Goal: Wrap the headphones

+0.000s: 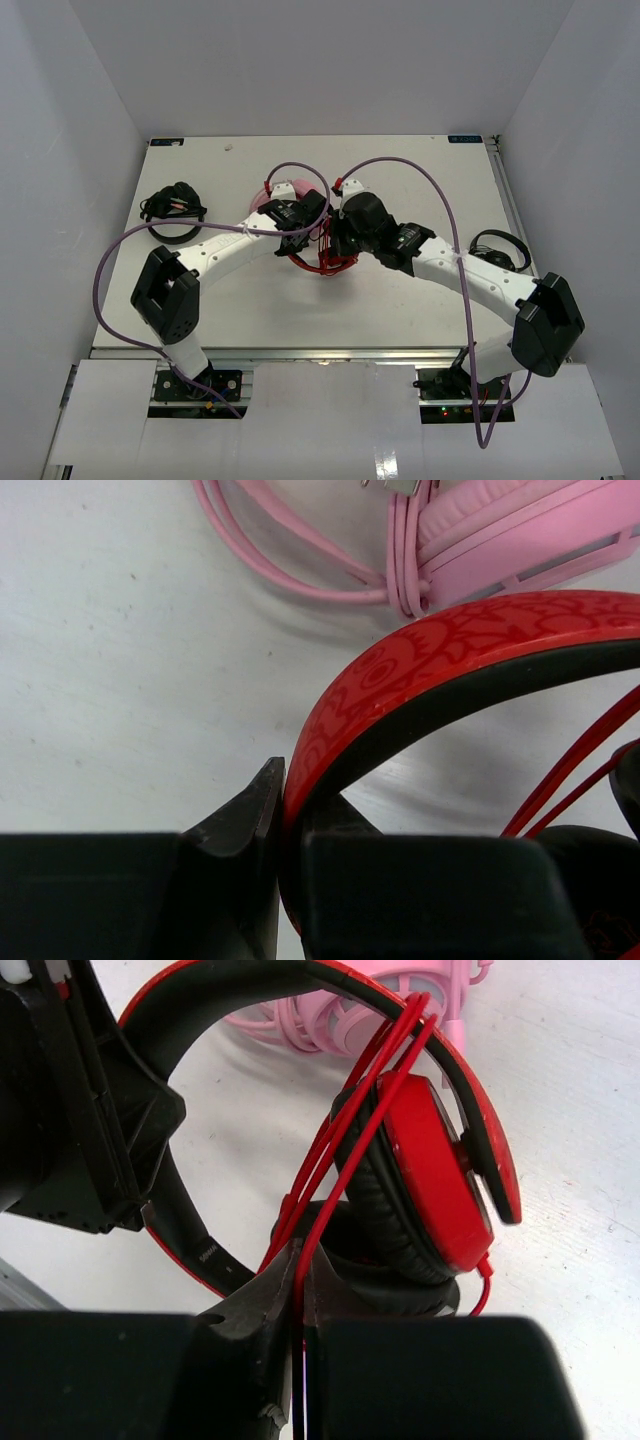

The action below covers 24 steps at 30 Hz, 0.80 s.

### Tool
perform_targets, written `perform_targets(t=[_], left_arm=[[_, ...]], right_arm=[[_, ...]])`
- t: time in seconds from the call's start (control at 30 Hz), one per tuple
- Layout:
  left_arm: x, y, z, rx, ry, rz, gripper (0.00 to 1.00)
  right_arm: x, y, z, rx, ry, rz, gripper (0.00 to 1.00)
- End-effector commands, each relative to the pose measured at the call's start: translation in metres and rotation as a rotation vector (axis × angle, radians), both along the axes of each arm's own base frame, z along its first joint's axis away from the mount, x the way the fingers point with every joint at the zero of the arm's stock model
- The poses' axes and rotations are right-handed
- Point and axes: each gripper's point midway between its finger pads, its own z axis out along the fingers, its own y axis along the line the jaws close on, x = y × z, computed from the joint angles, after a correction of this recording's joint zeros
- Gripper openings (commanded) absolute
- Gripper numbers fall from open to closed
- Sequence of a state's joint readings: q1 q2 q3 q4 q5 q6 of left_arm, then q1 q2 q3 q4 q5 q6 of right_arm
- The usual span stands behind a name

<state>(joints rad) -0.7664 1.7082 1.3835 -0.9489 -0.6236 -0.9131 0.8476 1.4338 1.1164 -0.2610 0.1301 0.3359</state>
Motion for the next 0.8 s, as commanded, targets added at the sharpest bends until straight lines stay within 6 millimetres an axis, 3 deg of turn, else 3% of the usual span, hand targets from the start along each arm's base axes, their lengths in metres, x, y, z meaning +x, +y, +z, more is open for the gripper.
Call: perform_targets(t=[0.0,0.3,0.77], left_arm=[[0.003,-0.008,0.026,-0.2,-0.09,0.148,0.0],[-0.009,-0.019,0.048,-0.392,-0.148,0.145,0.0],[-0.014,-0.022,0.09,-0.404,-0.347,0.118,0.0]], right_arm=[[0.001,0.003,0.007,0.012,-0.055,-0.079,0.09],[-0.005,0.002,0.011,-0.01,-0.106,-0.115,0.1],[-0.02,0.01,0.024,0.016,-0.172,-0.072,0.13]])
